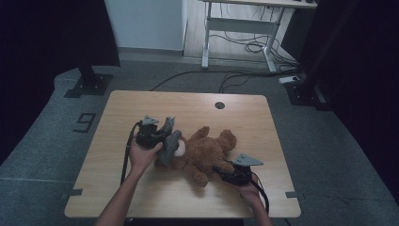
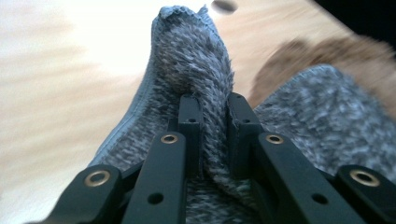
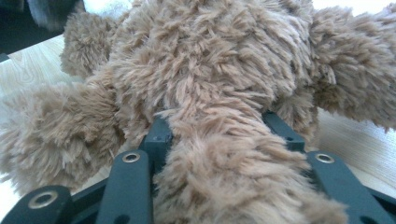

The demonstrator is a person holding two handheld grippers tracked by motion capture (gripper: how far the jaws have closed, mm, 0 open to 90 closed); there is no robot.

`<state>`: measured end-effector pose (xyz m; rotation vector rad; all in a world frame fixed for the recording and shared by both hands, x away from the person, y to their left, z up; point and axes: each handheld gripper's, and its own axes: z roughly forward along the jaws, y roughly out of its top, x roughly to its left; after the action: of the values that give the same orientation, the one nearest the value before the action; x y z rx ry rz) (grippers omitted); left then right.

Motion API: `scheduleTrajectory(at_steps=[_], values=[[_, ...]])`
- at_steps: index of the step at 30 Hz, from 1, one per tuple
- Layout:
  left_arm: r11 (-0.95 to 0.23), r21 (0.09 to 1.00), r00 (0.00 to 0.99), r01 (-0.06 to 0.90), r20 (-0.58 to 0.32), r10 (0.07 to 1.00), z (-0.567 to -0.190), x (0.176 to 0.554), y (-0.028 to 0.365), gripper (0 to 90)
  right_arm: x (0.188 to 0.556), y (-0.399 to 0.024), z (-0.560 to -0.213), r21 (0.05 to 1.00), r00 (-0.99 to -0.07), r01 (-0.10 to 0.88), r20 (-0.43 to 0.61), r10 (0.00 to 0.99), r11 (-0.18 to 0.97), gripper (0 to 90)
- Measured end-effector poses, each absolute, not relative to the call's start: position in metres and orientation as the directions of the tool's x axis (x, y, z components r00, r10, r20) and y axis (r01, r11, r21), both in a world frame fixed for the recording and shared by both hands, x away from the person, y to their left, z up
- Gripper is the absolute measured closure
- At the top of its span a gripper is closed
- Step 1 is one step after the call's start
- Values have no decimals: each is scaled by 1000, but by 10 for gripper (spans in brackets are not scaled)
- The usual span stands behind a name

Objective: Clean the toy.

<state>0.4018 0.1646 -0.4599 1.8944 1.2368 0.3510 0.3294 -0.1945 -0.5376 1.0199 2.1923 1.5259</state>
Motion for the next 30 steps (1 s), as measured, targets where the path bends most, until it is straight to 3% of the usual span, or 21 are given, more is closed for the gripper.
scheduleTrajectory(at_steps=[6,12,20,30], values=[[-139,705,424,696,-247,871,-497,396,192,788,329,-194,-538,902,-710,386,158,686,192,536],[-155,680,435,716,-261,862,-524,383,191,792,329,-194,-538,899,-707,393,162,688,192,538],[-166,687,434,708,-237,869,-520,382,191,789,330,-193,-539,900,-699,396,168,695,181,535],[-172,771,455,613,-166,875,-480,353,217,768,329,-195,-537,904,-706,383,155,691,188,460]])
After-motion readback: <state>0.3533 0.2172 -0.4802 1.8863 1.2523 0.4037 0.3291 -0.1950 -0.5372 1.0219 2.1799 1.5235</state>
